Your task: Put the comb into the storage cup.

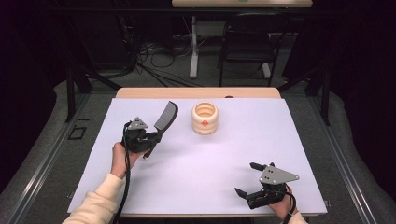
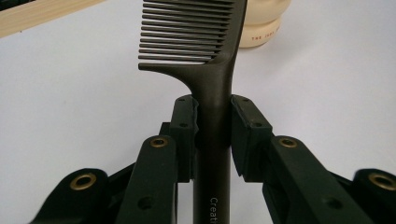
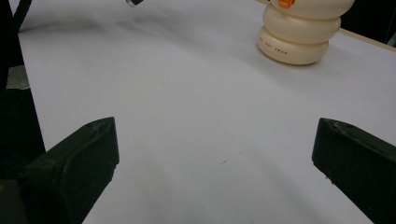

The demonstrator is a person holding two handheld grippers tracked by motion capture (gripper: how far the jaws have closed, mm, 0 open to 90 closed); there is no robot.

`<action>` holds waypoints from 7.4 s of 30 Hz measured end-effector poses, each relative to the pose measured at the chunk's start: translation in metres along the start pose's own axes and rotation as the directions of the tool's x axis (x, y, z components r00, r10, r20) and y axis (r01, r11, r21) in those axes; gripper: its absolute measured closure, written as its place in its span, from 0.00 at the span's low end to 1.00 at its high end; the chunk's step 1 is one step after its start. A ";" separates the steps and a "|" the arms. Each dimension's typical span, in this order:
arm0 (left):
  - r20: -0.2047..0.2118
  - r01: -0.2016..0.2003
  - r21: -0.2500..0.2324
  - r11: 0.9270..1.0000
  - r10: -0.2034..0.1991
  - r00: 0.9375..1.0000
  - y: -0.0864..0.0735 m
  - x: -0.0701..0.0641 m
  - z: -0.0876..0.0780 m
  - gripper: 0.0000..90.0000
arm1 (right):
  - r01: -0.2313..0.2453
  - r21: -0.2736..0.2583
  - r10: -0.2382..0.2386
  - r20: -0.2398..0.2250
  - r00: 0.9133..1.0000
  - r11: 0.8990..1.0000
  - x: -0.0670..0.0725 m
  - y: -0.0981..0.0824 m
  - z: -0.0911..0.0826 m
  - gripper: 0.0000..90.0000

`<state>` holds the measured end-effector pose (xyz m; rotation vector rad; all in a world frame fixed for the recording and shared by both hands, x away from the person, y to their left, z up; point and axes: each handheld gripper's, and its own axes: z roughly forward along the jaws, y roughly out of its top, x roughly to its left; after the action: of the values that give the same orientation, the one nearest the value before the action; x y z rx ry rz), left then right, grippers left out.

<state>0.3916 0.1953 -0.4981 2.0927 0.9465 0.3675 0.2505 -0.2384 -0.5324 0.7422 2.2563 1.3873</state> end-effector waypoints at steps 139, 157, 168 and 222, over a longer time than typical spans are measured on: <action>0.030 0.027 -0.219 0.975 -0.021 0.999 0.102 -0.008 0.050 0.80 | -0.009 0.014 0.009 -0.008 1.000 1.000 -0.002 0.000 0.004 0.01; 0.034 0.026 -0.259 0.966 -0.018 0.999 0.113 -0.017 0.056 0.80 | -0.012 0.015 0.012 -0.008 1.000 1.000 -0.003 0.000 0.004 0.01; 0.037 0.024 -0.284 0.958 -0.014 0.999 0.121 -0.022 0.057 0.80 | -0.014 0.017 0.014 -0.008 1.000 1.000 -0.003 0.000 0.004 0.01; 0.081 0.041 -0.417 0.908 -0.008 0.997 0.149 -0.035 0.083 0.80 | -0.020 0.014 0.020 -0.009 1.000 1.000 -0.002 -0.001 0.004 0.00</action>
<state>0.4879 0.0637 -0.4357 1.6880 0.7674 0.4308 0.2546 -0.2374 -0.5344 0.7669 2.2740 1.3881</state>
